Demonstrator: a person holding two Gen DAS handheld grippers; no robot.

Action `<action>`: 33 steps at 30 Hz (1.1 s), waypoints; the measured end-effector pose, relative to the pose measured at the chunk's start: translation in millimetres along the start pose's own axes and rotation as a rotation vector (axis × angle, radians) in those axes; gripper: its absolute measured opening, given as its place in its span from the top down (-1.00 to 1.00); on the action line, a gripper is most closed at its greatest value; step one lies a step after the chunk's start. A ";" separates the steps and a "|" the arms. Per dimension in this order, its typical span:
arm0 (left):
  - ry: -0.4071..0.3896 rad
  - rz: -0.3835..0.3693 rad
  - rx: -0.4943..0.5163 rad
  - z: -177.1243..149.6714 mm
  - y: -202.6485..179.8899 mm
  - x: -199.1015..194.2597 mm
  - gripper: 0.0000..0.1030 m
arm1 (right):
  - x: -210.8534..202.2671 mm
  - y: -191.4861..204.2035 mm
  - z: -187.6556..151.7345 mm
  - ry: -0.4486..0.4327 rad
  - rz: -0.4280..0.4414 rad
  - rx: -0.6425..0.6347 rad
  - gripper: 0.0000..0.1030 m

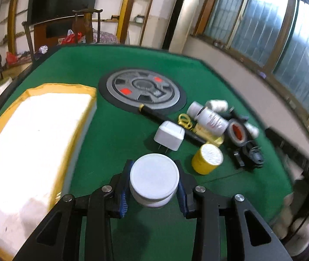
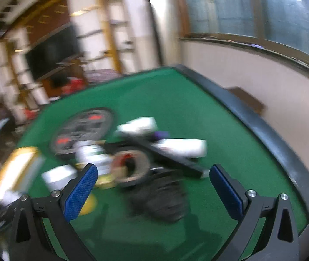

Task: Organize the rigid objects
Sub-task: 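Close the left tool on the white jar while the right tool grasps the yellow tape roll, then carry the jar with the left tool into the foam tray while the right tool drops the tape there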

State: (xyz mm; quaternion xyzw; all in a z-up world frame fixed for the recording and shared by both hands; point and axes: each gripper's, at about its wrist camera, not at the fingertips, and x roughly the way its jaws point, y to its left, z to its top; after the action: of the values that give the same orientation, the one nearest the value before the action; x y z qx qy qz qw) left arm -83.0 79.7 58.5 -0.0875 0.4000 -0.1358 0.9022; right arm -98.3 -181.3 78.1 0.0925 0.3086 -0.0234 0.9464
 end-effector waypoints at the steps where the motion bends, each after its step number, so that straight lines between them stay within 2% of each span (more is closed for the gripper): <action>1: -0.012 -0.027 -0.019 -0.3 5.4 -11.1 0.28 | -6.4 14.9 -2.1 -0.003 0.036 -0.053 -1.00; 2: -0.024 -0.041 -0.028 -0.5 9.1 -19.7 0.28 | -9.0 40.0 -6.6 0.019 0.077 -0.152 -1.00; 4: -0.044 -0.054 -0.036 -1.0 13.2 -32.9 0.28 | 0.5 74.7 -16.5 0.090 0.122 -0.268 -1.00; 7: -0.065 -0.059 -0.041 -4.1 22.5 -50.3 0.28 | 23.9 108.0 -27.5 0.163 0.098 -0.374 -1.00; 9: -0.080 -0.040 -0.042 -4.7 31.4 -61.9 0.28 | 41.9 120.0 -30.1 0.210 0.065 -0.391 -0.91; 13: -0.099 -0.017 -0.066 -7.2 52.4 -75.1 0.28 | 67.5 119.3 -28.4 0.298 0.071 -0.325 -0.66; 14: -0.101 -0.014 -0.074 -8.1 56.9 -76.5 0.28 | 73.5 115.4 -28.4 0.323 0.082 -0.298 -0.48; 15: -0.101 -0.014 -0.082 -8.5 60.4 -76.5 0.28 | 81.0 111.9 -27.9 0.344 0.089 -0.277 -0.16; 17: -0.094 -0.026 -0.106 -8.5 68.3 -75.6 0.28 | 90.4 101.1 -29.8 0.399 0.128 -0.222 0.24; 22: -0.088 -0.047 -0.131 1.8 82.3 -78.2 0.28 | 74.5 89.1 -21.4 0.377 0.138 -0.158 0.25; 25: -0.101 -0.038 -0.133 16.9 90.6 -79.3 0.28 | 54.9 93.5 -2.7 0.347 0.212 -0.130 0.25; 28: -0.095 -0.014 -0.142 44.7 104.5 -63.9 0.28 | 50.0 121.0 18.3 0.350 0.326 -0.124 0.25; 30: -0.058 0.004 -0.168 66.1 118.4 -42.0 0.28 | 56.0 142.7 26.6 0.370 0.374 -0.130 0.25; 33: -0.003 0.004 -0.234 91.4 144.8 -9.0 0.28 | 74.5 185.0 38.0 0.377 0.398 -0.178 0.24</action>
State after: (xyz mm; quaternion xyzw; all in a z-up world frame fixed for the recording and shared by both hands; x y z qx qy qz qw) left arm 4.7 224.3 86.9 -0.1915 0.4121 -0.0866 0.8866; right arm 2.7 -5.9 94.0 0.0705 0.4559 0.2077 0.8626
